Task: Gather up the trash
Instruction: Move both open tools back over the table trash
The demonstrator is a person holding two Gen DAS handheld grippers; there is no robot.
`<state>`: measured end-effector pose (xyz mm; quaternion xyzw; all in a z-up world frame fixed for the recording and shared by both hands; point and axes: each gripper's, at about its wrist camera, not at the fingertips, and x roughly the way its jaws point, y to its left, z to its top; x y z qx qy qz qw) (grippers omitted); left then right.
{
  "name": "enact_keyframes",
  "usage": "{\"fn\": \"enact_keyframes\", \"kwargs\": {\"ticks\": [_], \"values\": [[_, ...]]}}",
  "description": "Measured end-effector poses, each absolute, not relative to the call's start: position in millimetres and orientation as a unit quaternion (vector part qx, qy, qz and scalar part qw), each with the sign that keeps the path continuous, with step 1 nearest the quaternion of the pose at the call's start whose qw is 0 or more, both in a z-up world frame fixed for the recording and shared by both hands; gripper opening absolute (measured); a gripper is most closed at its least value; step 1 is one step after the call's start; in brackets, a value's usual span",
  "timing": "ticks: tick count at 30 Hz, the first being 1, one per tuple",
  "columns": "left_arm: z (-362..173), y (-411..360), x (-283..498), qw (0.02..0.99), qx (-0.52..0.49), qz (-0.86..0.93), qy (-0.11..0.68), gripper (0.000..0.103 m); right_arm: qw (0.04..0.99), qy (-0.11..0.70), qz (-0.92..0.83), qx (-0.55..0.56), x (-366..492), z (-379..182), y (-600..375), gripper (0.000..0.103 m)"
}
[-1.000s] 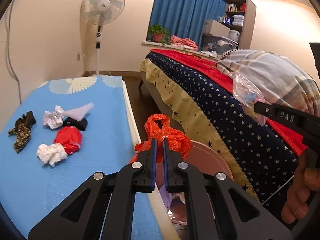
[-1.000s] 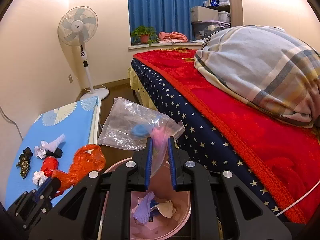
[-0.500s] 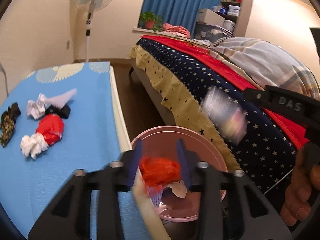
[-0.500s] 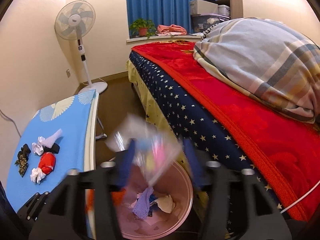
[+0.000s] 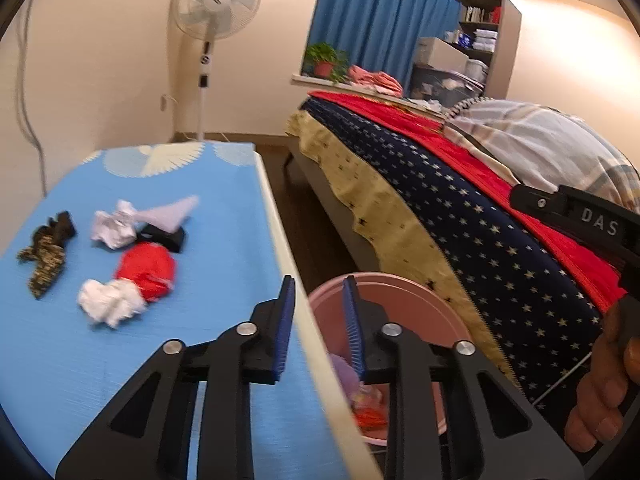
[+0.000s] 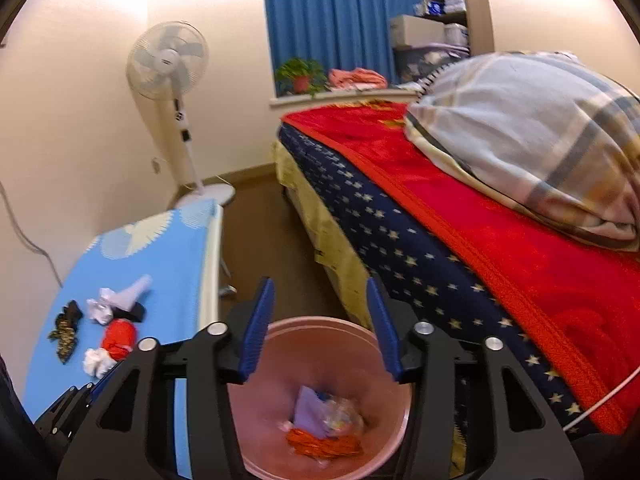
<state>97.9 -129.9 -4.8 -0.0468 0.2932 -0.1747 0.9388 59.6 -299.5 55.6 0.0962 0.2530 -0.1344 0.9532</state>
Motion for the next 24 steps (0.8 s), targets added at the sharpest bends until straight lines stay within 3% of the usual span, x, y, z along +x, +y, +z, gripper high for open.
{"fn": "enact_keyframes", "kwargs": {"ticks": [2,7,24], "values": [[-3,-119,98,0.943,-0.050,-0.162,0.287,0.021,0.957,0.244,-0.119,0.099,62,57,-290,0.034],[2,-86,102,0.953,-0.062,-0.118,0.273,0.016,0.962,0.236,-0.082,0.109,73,55,-265,0.025],[-6,15,126,0.961,-0.098,0.049,0.253,0.012,0.949,0.280,0.067,0.130,146,3,-154,0.026]]}}
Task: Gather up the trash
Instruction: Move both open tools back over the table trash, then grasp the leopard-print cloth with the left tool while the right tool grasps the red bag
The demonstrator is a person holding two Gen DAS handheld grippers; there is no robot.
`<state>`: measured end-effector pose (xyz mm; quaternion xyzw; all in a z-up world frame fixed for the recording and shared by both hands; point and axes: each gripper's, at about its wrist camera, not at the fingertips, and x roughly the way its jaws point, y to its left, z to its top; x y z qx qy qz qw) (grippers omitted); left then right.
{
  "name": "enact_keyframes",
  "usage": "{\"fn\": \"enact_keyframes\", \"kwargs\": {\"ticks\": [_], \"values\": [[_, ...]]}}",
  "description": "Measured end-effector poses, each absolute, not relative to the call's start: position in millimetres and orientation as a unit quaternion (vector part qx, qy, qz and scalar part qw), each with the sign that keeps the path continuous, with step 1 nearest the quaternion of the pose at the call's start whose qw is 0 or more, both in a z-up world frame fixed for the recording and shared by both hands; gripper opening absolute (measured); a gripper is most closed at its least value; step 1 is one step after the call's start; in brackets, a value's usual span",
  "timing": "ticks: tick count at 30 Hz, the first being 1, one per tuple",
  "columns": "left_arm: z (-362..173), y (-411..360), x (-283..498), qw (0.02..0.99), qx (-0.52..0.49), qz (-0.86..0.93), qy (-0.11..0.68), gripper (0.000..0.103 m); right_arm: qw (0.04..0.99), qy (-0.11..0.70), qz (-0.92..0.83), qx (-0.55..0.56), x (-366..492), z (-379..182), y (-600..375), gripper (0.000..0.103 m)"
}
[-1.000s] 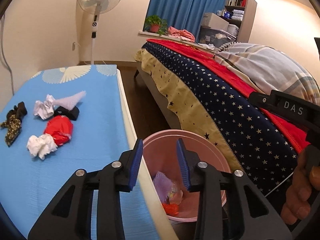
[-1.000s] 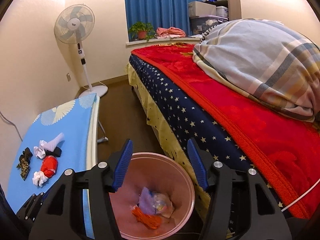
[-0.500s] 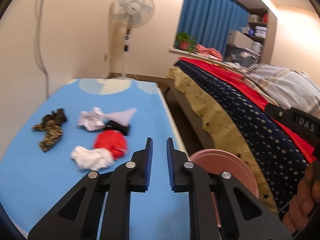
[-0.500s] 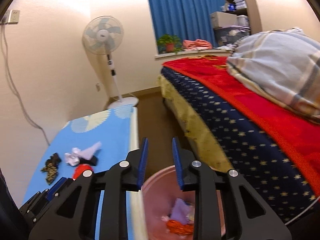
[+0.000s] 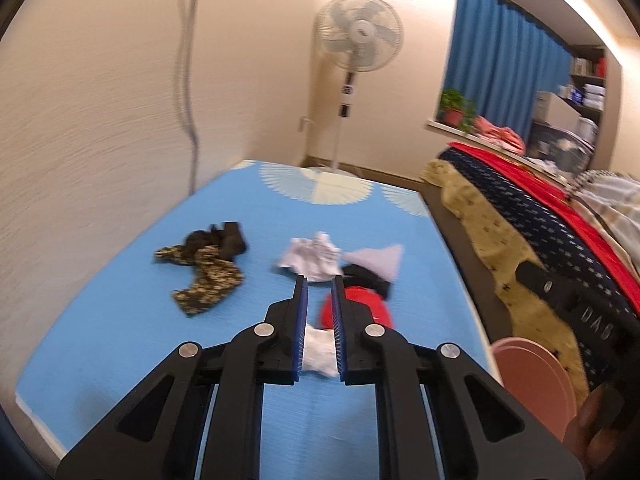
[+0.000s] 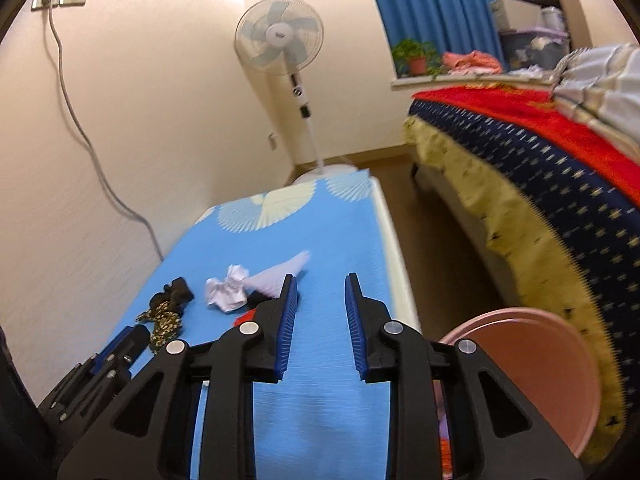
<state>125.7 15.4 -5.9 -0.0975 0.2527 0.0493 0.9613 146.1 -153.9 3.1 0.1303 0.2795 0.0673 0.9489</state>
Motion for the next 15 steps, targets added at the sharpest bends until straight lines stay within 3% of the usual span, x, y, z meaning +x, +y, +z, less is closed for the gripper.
{"fn": "enact_keyframes", "kwargs": {"ticks": [3,8,15], "values": [[-10,28,132,0.959,-0.104,0.072,0.255,0.012,0.941,0.299,0.079,0.135,160,-14,-140,0.028],[-20,48,145,0.953,-0.111,0.106,0.262,0.012,0.934,0.321,0.098,0.124,179,-34,-117,0.044],[-33,76,158,0.942,-0.129,0.146,0.274,0.012,0.916,0.360,0.116,0.136,199,-59,-104,0.055]]}}
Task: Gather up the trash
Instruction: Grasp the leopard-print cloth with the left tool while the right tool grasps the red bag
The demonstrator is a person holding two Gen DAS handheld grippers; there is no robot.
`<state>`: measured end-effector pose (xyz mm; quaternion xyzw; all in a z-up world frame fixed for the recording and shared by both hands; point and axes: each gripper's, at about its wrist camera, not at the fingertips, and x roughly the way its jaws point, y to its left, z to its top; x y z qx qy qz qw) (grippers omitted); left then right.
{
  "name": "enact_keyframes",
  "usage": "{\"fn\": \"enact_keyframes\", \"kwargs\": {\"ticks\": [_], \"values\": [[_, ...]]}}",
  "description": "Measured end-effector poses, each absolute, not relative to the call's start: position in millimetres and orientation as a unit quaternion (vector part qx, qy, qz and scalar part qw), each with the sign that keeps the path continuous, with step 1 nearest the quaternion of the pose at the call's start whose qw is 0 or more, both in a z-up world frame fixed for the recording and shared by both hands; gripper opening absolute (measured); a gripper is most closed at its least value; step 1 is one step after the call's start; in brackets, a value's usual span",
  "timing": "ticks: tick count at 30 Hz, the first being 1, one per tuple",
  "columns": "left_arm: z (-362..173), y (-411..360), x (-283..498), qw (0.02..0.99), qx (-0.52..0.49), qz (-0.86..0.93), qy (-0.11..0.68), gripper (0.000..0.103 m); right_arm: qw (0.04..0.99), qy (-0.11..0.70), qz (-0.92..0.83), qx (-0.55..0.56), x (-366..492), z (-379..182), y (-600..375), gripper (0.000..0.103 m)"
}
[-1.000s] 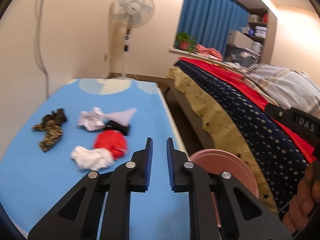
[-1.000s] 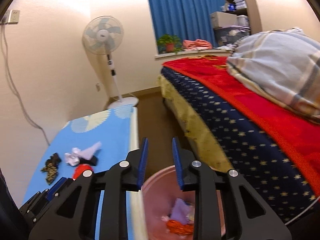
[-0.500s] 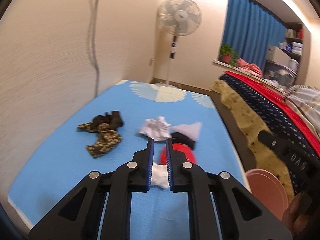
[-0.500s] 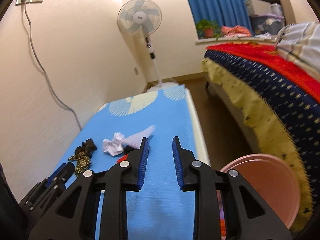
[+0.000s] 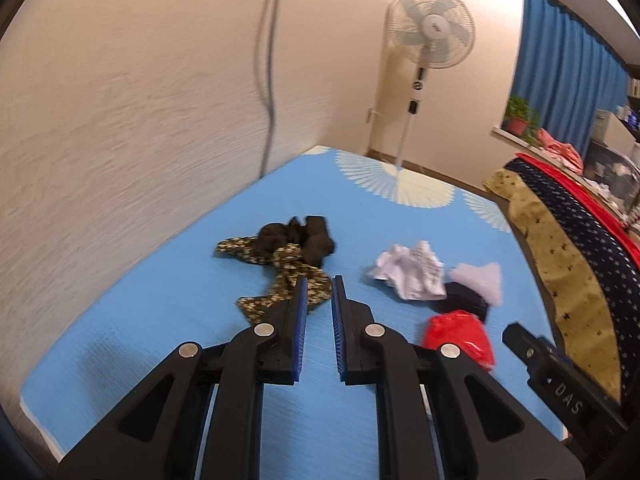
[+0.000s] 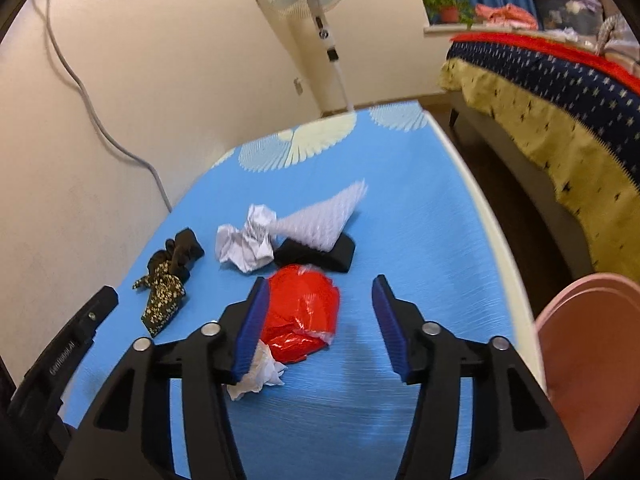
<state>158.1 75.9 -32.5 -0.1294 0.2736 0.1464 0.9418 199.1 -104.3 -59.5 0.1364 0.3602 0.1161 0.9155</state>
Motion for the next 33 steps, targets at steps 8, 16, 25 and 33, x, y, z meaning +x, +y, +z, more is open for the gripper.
{"fn": "enact_keyframes", "kwargs": {"ticks": [8,16,25,33], "values": [[-45,96,175,0.932,-0.148,0.170,0.285,0.013,0.900,0.393,0.127,0.141,215,-79,-95,0.063],[-71,114,191,0.905,-0.193,0.178,0.334,0.023,0.895,0.402,0.144,0.129,218,-82,-86,0.063],[-77,114,195,0.900,-0.192,0.172,0.351,0.032,0.889,0.409,0.167,0.116,218,-83,-77,0.057],[-78,114,196,0.898,-0.199,0.161,0.358,0.006,0.894,0.400,0.171,0.104,211,-79,-76,0.052]]}}
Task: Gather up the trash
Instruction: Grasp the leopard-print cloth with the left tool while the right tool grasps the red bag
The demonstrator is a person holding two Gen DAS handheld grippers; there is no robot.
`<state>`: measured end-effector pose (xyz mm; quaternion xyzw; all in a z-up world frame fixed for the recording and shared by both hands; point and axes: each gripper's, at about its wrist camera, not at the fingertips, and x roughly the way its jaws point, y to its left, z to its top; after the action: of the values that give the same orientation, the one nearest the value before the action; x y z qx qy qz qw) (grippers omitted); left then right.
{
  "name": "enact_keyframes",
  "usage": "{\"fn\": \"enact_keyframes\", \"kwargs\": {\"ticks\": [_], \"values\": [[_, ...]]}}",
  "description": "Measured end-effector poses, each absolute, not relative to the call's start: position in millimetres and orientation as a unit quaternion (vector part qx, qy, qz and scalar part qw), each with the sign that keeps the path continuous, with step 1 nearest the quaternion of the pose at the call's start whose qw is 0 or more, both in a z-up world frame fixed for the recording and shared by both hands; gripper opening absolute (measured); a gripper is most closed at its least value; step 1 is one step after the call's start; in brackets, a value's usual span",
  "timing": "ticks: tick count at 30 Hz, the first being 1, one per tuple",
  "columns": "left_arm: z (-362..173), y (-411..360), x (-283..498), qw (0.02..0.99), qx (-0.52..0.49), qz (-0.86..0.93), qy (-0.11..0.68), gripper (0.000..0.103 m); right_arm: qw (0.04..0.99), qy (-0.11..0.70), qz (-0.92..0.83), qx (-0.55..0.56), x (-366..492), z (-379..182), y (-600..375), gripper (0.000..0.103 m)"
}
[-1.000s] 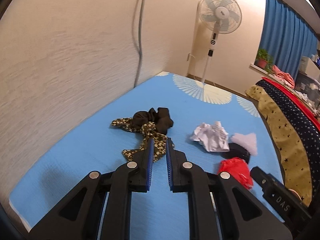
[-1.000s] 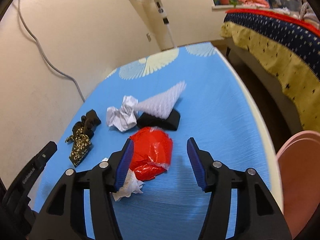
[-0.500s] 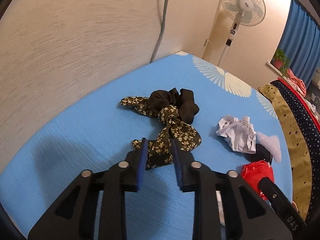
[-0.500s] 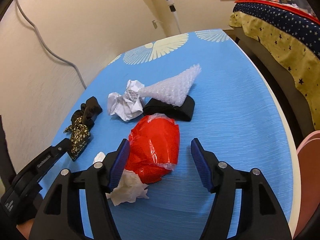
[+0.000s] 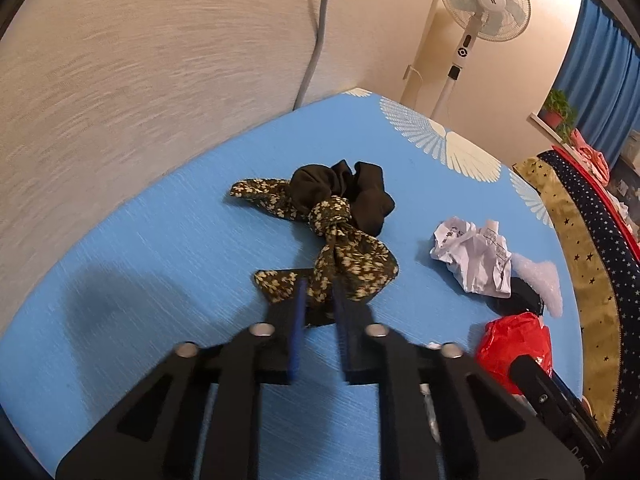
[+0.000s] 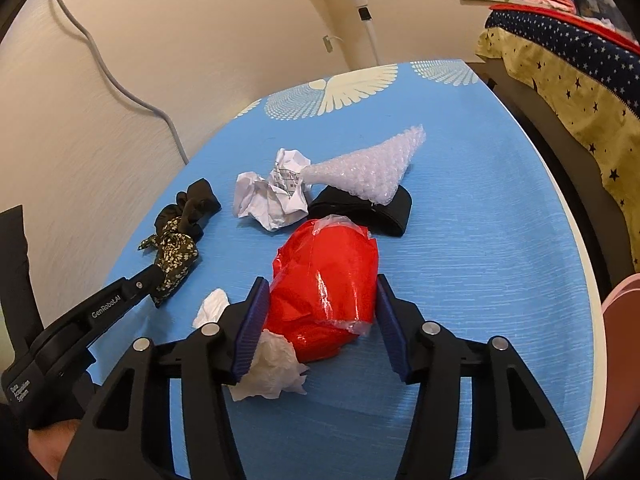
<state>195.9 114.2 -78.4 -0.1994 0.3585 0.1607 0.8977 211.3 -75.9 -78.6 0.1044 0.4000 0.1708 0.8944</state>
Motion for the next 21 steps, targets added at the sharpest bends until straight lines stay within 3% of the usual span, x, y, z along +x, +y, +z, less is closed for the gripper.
{"fn": "enact_keyframes", "kwargs": {"ticks": [21], "values": [[-20,81,174,0.936,-0.136,0.120,0.300,0.002,0.936,0.315,0.133,0.083,172,-8,-107,0.050]]}}
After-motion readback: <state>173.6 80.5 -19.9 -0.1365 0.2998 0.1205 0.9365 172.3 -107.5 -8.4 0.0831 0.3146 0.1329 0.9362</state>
